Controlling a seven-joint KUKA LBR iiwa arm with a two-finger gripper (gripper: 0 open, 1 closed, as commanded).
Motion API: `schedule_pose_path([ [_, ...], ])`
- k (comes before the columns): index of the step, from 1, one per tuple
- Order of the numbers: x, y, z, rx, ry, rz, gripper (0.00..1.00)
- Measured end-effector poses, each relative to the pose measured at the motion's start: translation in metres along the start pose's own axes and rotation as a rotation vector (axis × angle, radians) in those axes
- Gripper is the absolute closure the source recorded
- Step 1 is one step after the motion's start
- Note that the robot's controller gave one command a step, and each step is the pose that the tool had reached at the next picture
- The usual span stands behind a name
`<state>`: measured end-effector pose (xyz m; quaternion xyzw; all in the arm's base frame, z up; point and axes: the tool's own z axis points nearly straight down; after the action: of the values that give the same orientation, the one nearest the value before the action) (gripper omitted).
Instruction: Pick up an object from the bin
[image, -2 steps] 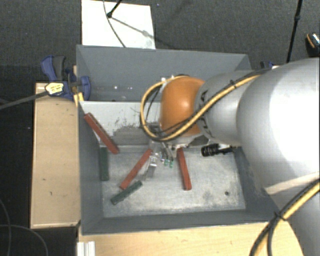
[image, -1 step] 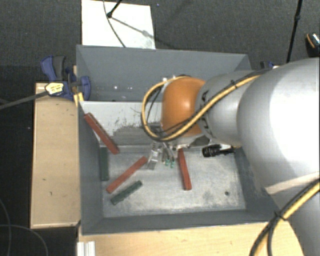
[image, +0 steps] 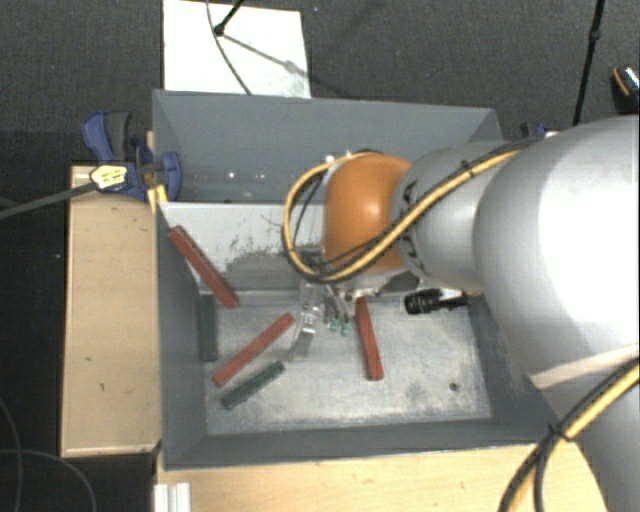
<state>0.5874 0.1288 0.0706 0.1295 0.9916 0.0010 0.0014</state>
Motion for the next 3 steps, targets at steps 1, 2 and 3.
schedule_pose_path([
  [1,0.034,0.062,0.0,-0.004,-0.001,-0.04,0.0],
  [2,0.088,0.077,0.0,0.0,0.004,-0.38,0.0],
  [3,0.087,0.075,0.0,0.001,0.003,-0.371,1.0],
])
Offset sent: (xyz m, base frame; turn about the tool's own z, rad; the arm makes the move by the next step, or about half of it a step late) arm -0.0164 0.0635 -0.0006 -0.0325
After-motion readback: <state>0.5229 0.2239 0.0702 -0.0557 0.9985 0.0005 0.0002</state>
